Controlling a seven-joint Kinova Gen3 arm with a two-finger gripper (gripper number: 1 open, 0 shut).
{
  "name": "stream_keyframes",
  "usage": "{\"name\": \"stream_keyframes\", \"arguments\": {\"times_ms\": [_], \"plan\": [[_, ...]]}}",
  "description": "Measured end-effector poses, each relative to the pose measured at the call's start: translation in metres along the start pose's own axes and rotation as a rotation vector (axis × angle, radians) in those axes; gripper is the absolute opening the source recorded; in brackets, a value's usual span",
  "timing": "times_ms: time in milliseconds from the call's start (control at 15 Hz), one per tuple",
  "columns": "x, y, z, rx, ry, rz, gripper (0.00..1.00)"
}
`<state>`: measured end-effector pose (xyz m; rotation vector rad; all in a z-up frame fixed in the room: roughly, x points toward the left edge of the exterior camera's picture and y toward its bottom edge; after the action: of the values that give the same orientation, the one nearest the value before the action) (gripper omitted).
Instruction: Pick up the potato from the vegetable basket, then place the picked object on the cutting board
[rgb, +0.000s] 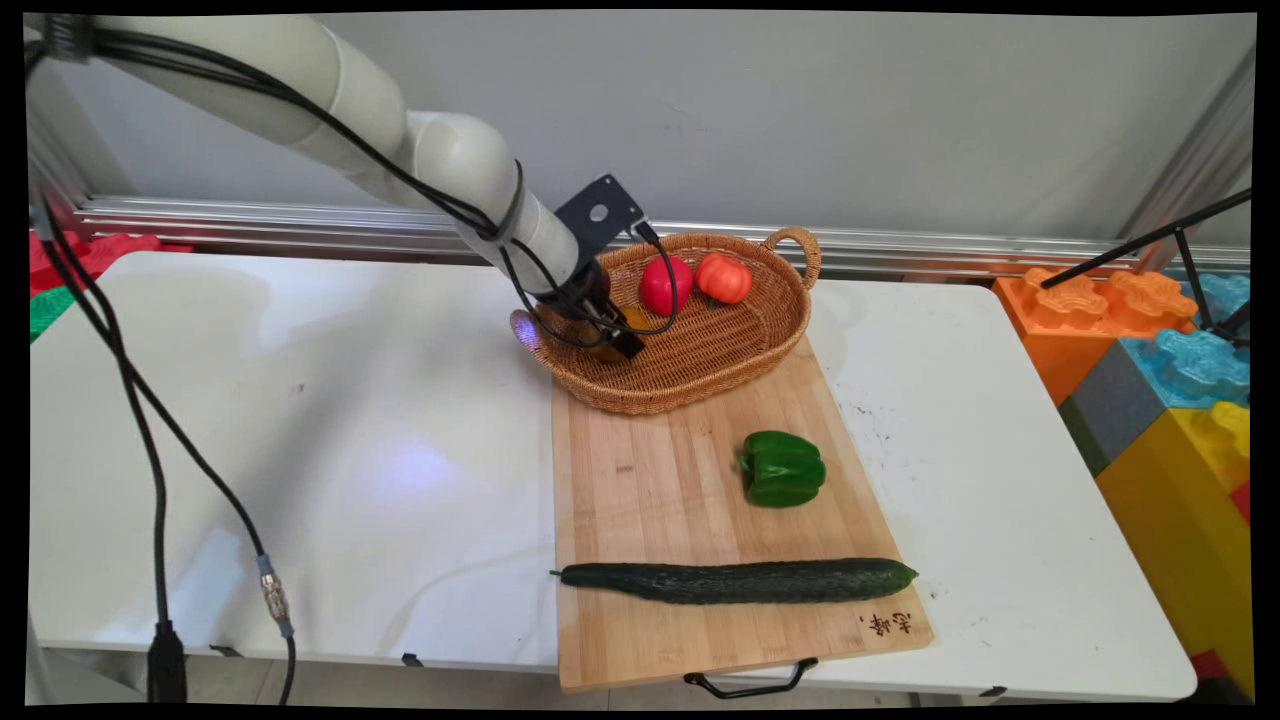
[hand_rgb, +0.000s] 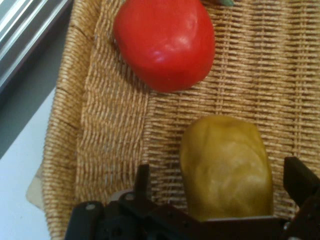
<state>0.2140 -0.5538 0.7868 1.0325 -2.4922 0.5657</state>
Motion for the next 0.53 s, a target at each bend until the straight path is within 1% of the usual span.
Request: {"name": "stream_keyframes", "arguments": {"times_ms": [133, 200, 400, 533], "plan": [[-0.0001, 0.0024, 0.0059, -0.001, 0.001, 0.002, 1.0], [0.0004, 0.0037, 0.008, -0.002, 0.003, 0.006, 0.0], [0.002, 0.0061, 0.0079, 0.001, 0.006, 0.024, 0.0], [0.0032, 0.0072, 0.0022, 0.005, 0.007, 0.033, 0.0]]}}
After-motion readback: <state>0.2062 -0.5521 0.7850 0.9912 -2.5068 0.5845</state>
